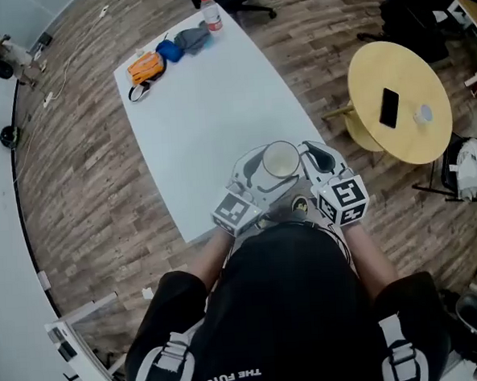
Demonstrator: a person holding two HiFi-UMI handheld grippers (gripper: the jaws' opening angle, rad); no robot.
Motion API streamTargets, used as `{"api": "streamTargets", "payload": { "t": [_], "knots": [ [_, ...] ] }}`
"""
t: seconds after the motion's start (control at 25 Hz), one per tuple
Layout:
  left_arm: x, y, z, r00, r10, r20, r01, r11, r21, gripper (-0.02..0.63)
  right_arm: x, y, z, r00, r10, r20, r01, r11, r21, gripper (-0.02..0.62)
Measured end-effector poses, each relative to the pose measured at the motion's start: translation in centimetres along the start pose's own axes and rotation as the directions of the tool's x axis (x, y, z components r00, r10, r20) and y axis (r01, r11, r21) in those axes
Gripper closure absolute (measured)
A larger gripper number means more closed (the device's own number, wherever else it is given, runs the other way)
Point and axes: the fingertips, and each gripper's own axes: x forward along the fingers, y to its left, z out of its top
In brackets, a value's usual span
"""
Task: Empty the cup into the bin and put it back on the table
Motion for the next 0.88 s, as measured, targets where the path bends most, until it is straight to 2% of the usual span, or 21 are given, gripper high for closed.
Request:
{"api": "streamTargets", "payload": {
  "t": [0.08, 0.16, 0.28, 0.4, 0.48, 0.6, 0.72, 0.88],
  "knots": [
    [3.9, -2.6, 0.0, 0.994, -0.109, -0.015, 0.11, 0.994, 0.01, 0.239, -3.6, -3.7, -0.1, 0.995, -0.1, 0.022, 0.1, 0.995, -0.009, 0.548],
    [8.0, -5.9, -0.2, 0.972, -0.228, -0.047, 0.23, 0.973, 0.027, 0.239, -8.0, -7.4, -0.5, 0.975, -0.219, 0.047, 0.219, 0.976, 0.001, 0.548],
    [13.4, -11.4, 0.0, 0.911, -0.402, -0.093, 0.406, 0.913, 0.035, 0.238, -15.1, -12.1, -1.9, 0.912, -0.405, 0.063, 0.401, 0.913, 0.069, 0.547],
    [17.5, -16.3, -0.4, 0.85, -0.517, -0.107, 0.522, 0.852, 0.034, 0.239, -20.6, -15.6, -3.7, 0.854, -0.518, 0.055, 0.508, 0.851, 0.136, 0.548],
    [19.5, -18.9, -1.1, 0.812, -0.568, -0.137, 0.575, 0.817, 0.023, 0.239, -23.5, -17.1, -5.0, 0.819, -0.572, 0.041, 0.558, 0.812, 0.17, 0.548],
    [21.4, -22.1, -3.1, 0.744, -0.648, -0.163, 0.653, 0.757, -0.032, 0.239, -26.8, -18.6, -7.5, 0.782, -0.624, -0.006, 0.61, 0.762, 0.215, 0.549],
    [23.0, -24.2, -5.6, 0.686, -0.691, -0.229, 0.69, 0.717, -0.097, 0.238, -28.8, -19.9, -10.6, 0.759, -0.647, -0.076, 0.64, 0.719, 0.269, 0.549],
    [24.0, -26.4, -9.5, 0.606, -0.735, -0.304, 0.702, 0.674, -0.229, 0.239, -30.6, -20.4, -15.3, 0.744, -0.639, -0.194, 0.661, 0.661, 0.355, 0.551]
  ]
}}
